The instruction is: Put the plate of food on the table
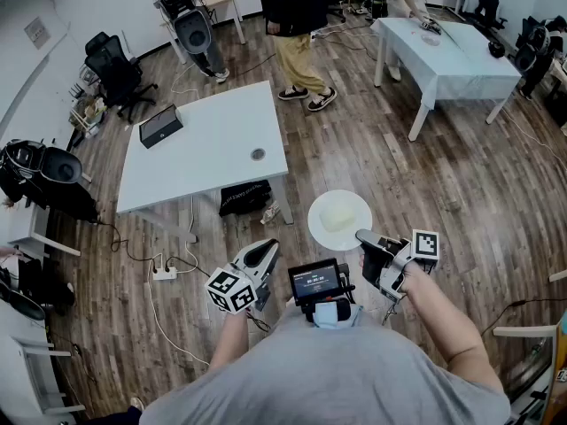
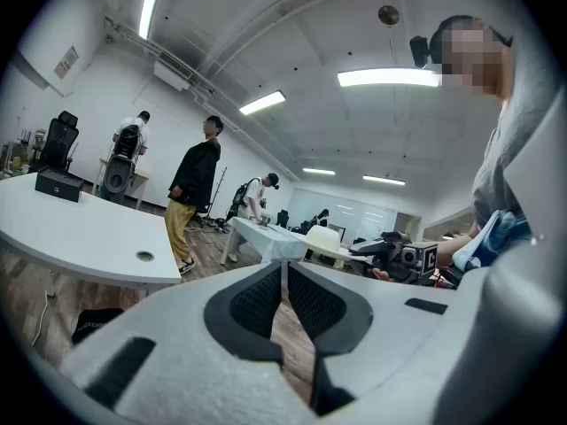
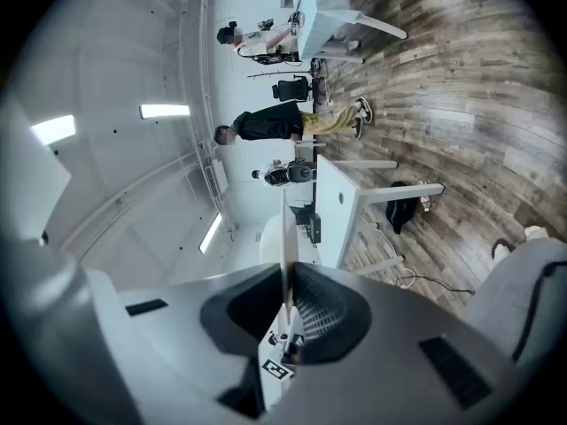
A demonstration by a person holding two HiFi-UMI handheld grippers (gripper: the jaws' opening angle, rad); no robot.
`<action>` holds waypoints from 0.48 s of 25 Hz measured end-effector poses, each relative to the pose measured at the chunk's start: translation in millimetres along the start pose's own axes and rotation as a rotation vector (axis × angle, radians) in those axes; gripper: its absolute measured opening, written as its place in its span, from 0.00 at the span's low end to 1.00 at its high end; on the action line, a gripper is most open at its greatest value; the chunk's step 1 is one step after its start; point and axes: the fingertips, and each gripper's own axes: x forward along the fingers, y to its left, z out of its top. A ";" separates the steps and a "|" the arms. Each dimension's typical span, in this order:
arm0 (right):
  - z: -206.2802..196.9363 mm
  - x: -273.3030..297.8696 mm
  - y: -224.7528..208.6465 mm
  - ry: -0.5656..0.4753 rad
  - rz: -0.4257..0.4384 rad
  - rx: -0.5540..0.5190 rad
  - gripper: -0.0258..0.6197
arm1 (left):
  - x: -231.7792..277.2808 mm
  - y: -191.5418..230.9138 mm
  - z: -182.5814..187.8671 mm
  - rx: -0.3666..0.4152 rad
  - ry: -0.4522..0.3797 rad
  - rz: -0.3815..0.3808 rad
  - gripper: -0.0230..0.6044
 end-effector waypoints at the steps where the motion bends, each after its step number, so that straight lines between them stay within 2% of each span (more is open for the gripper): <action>1: -1.0 0.3 1.9 0.001 0.001 0.004 0.12 | 0.5 -0.9 0.1 0.000 0.002 -0.002 0.08; 12: -10.0 6.9 9.1 0.024 0.026 0.017 0.12 | -0.8 -4.2 3.2 0.012 0.012 -0.011 0.09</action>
